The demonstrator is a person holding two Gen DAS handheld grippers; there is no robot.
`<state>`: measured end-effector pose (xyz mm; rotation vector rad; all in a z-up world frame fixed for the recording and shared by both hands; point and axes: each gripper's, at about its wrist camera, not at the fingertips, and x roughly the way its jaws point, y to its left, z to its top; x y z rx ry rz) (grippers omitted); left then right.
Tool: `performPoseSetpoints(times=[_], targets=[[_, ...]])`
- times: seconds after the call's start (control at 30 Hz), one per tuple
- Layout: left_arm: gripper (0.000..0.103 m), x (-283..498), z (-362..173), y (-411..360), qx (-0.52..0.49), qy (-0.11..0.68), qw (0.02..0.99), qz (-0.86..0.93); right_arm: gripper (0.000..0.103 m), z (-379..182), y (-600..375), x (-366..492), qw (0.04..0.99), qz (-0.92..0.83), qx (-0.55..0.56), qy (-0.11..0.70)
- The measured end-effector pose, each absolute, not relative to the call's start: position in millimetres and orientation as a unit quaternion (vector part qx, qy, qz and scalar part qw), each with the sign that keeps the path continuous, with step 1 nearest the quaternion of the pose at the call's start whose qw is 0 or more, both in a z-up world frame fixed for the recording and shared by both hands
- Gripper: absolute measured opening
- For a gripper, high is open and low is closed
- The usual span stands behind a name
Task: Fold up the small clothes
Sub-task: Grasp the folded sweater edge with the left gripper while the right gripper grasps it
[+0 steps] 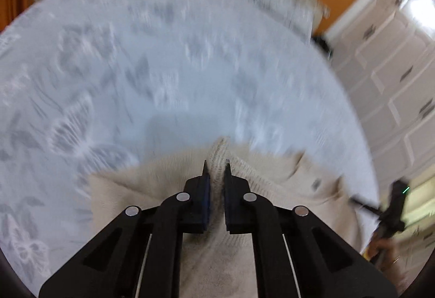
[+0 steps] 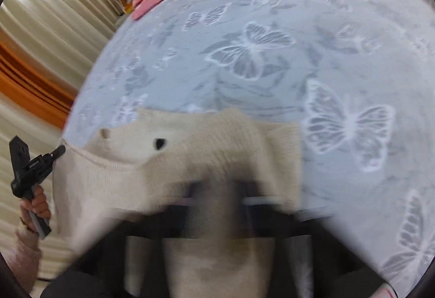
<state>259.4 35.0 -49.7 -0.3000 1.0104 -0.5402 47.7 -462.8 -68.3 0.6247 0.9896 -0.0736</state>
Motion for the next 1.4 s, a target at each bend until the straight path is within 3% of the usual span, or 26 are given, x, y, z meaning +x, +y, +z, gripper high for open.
performPoseSetpoints(times=[0.13,0.33,0.37,0.4,0.43,0.47,0.6,0.63,0.67,0.7,0.77,0.87,1.0,1.07,1.13,1.2,1.23,1.27,1.4], targets=[[0.007,284.4,-23.6,56.1,-0.161,0.446,0.853,-0.217,0.001,-42.1,-474.5,44.2,0.859,-0.059,0.310,0.403],[0.013,306.0,-98.7,51.3,-0.117,0.561,0.807,-0.144,0.015,-69.5,-489.1,38.5,0.815,-0.094,0.343,0.457],[0.017,295.0,-97.1,60.8,-0.147,0.546,0.810,-0.153,0.026,-67.8,-484.9,31.9,0.818,-0.087,0.338,0.458],[0.023,284.8,-93.2,69.6,-0.167,0.534,0.814,-0.154,0.059,-66.6,-480.5,26.3,0.820,-0.082,0.330,0.460],[0.039,272.2,-88.6,79.1,-0.179,0.525,0.818,-0.154,0.075,-65.7,-474.1,19.3,0.825,-0.079,0.316,0.461],[0.047,263.4,-85.1,84.7,-0.183,0.518,0.821,-0.154,0.075,-66.2,-470.6,17.2,0.829,-0.076,0.305,0.462],[0.049,246.1,-88.0,86.8,-0.158,0.524,0.825,-0.142,0.075,-82.9,-466.4,33.2,0.824,-0.075,0.297,0.476],[0.049,247.8,-90.1,82.7,-0.149,0.527,0.825,-0.139,0.064,-87.4,-466.6,41.0,0.823,-0.072,0.303,0.476],[0.049,249.0,-91.8,76.4,-0.139,0.530,0.825,-0.139,0.047,-89.9,-465.8,48.0,0.823,-0.071,0.302,0.476],[0.049,253.3,-95.4,68.7,-0.121,0.534,0.825,-0.138,0.006,-90.4,-465.7,54.0,0.821,-0.066,0.304,0.478],[0.035,258.1,-103.4,59.7,-0.091,0.545,0.824,-0.124,0.007,-73.4,-467.3,56.7,0.831,-0.071,0.314,0.454],[0.033,267.0,-108.3,55.4,-0.075,0.551,0.824,-0.114,0.007,-41.3,-470.9,48.5,0.864,-0.087,0.283,0.407],[0.036,269.8,-113.8,48.9,-0.055,0.548,0.828,-0.106,0.007,-107.5,-486.8,64.5,0.809,-0.094,0.290,0.503],[0.037,266.9,-106.9,53.2,-0.066,0.546,0.829,-0.103,0.017,-94.7,-489.7,53.4,0.815,-0.098,0.311,0.479],[0.037,255.0,-89.5,66.9,-0.100,0.534,0.832,-0.110,0.045,-75.0,-488.7,33.5,0.815,-0.109,0.328,0.465],[0.048,233.4,-71.2,88.7,-0.139,0.517,0.836,-0.120,0.055,-52.3,-480.9,-8.5,0.829,-0.107,0.320,0.445],[0.063,220.0,-65.8,100.1,-0.156,0.514,0.835,-0.120,0.065,-50.1,-478.7,-26.3,0.828,-0.109,0.319,0.447],[0.070,207.7,-63.5,109.9,-0.169,0.514,0.833,-0.116,0.068,-50.3,-476.4,-44.8,0.824,-0.110,0.324,0.452],[0.074,145.9,-81.2,142.7,-0.242,0.548,0.795,-0.099,0.069,-78.0,-464.5,-119.3,0.779,-0.091,0.402,0.472]])
